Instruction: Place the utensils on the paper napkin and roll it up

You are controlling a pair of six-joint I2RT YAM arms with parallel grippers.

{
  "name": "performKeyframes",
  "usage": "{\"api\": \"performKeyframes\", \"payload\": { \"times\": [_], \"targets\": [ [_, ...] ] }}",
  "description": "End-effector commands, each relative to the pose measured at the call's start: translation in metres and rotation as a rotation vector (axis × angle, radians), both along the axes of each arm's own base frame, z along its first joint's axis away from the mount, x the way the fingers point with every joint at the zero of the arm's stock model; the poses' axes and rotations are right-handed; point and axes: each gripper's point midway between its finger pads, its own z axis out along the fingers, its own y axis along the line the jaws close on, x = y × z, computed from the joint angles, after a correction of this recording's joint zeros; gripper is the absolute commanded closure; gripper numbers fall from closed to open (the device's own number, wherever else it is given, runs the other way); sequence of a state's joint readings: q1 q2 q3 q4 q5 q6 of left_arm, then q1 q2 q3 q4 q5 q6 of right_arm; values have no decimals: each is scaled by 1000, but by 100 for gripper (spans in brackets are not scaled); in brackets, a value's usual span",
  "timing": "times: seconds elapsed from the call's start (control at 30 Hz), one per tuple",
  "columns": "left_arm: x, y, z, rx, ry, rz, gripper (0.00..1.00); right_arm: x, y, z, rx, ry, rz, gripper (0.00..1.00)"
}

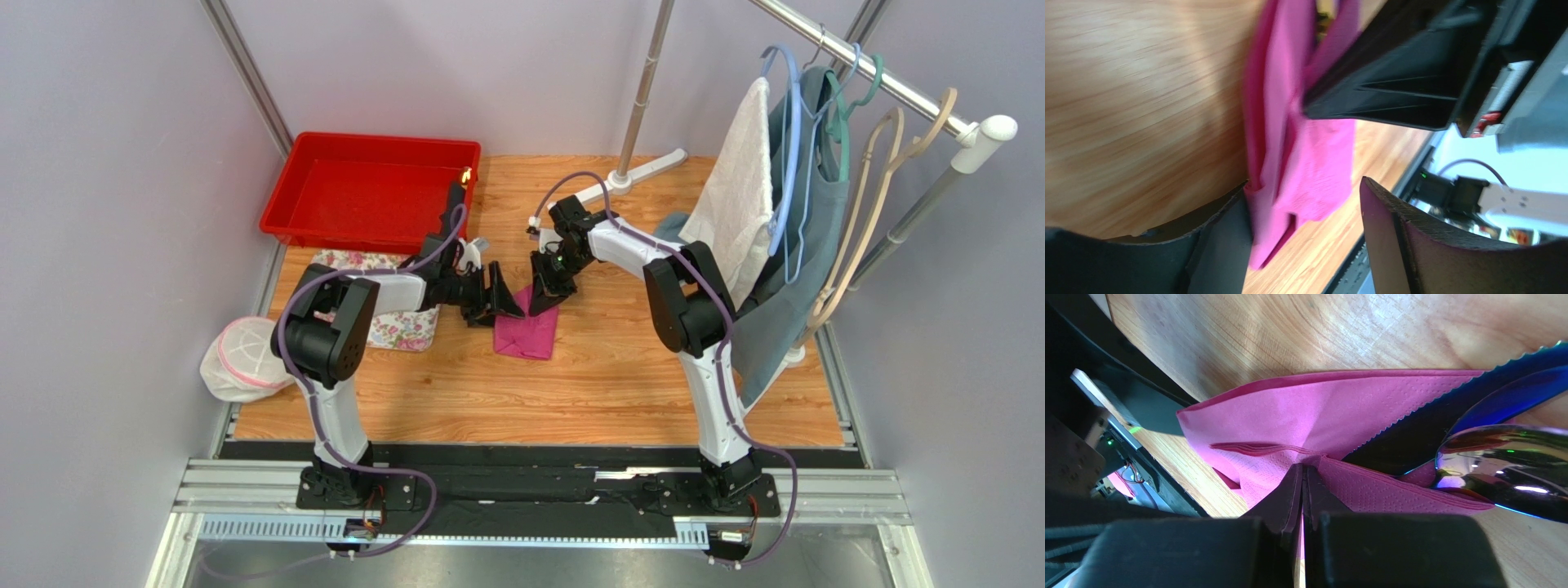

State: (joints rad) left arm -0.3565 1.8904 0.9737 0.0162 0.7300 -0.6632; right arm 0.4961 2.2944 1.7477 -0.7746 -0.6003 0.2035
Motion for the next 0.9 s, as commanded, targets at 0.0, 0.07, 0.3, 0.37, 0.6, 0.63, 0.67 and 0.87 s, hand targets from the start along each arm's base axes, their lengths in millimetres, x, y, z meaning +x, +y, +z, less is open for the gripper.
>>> {"api": "performKeyframes", "payload": {
  "times": [0.0,0.07,0.3,0.37,0.6,0.63,0.67,0.87],
  "targets": [
    [-2,-16,-11,-39,-19,-46,28,-3,-14,-42,-130,-23,33,99],
    [3,-18,-15,-45,-41,-65,24,-4,-15,-43,-130,-21,36,100],
    [18,-20,-11,-33,-105,-142,23,-5,-14,-42,-123,-17,40,100],
    [14,-18,-15,-25,-82,-164,26,-4,-14,-42,-123,-21,40,100],
    [-19,-8,-5,-82,-3,-235,40,-3,-15,-41,-128,-26,41,100],
    [-21,-6,-1,-92,-4,-235,41,-3,-15,-43,-129,-23,40,100],
    [-26,1,-3,-92,10,-221,41,-3,-15,-43,-130,-22,42,100],
    [-37,10,5,-160,27,-208,44,-3,-14,-42,-126,-25,45,100]
  ]
}}
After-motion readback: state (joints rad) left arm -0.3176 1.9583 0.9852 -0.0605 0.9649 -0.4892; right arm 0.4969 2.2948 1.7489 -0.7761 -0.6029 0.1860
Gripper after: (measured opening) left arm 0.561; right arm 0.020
